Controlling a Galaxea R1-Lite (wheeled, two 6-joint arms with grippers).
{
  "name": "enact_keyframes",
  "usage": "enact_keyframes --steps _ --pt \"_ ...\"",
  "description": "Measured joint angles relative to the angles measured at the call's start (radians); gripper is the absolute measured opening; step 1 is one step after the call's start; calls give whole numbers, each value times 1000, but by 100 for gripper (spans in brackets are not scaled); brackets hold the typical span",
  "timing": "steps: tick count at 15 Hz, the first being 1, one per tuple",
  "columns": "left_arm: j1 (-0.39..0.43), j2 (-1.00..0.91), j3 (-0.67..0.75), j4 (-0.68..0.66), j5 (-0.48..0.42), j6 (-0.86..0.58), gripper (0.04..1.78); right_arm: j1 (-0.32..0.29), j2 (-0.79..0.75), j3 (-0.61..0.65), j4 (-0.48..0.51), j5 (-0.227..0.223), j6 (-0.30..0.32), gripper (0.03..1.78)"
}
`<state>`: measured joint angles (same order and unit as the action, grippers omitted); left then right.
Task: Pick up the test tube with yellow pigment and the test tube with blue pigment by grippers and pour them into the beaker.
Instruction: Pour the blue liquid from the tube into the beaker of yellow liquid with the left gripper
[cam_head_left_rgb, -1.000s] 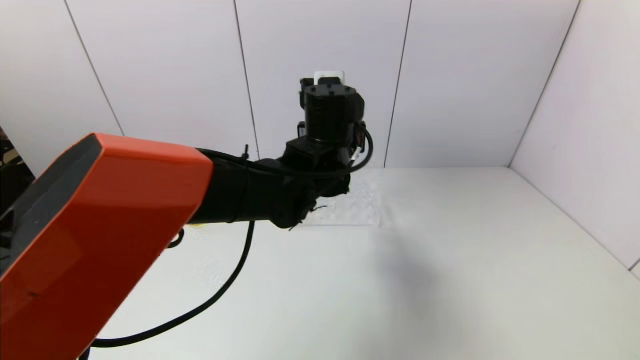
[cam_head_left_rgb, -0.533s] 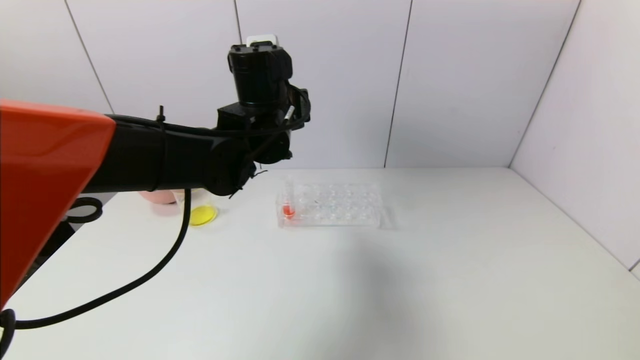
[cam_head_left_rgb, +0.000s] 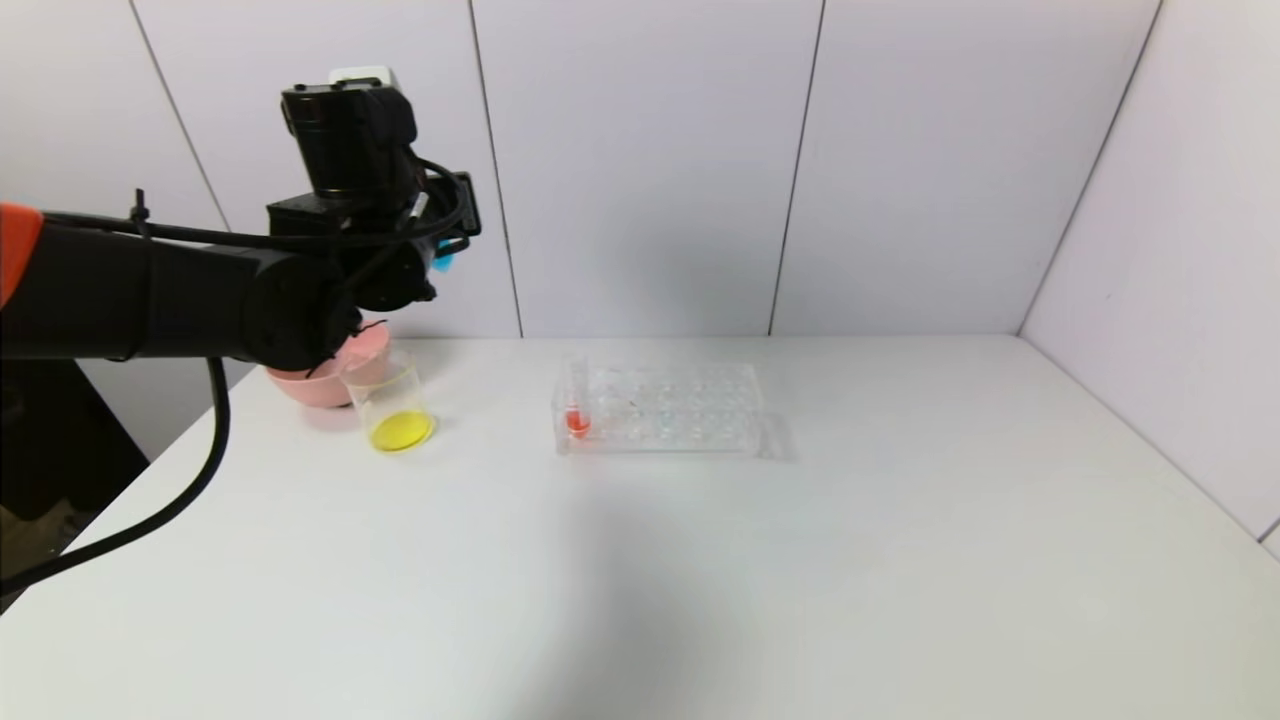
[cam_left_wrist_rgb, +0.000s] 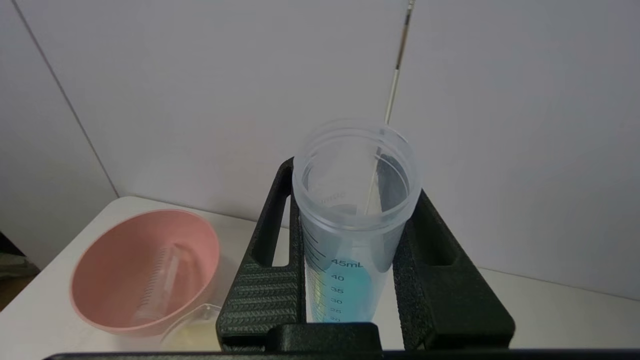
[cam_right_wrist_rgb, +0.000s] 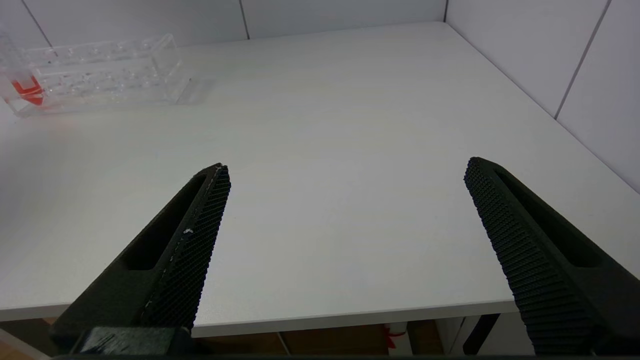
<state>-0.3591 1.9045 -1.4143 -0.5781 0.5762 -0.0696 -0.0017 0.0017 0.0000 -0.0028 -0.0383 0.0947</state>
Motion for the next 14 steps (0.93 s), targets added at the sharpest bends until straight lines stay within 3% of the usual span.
enact_keyframes --steps 6,14 --pt "168 -56 81 -1 -86 -36 50 0 0 0 0 0 0 171" --pt "308 -86 167 -14 -165 -74 50 0 0 0 0 0 0 171"
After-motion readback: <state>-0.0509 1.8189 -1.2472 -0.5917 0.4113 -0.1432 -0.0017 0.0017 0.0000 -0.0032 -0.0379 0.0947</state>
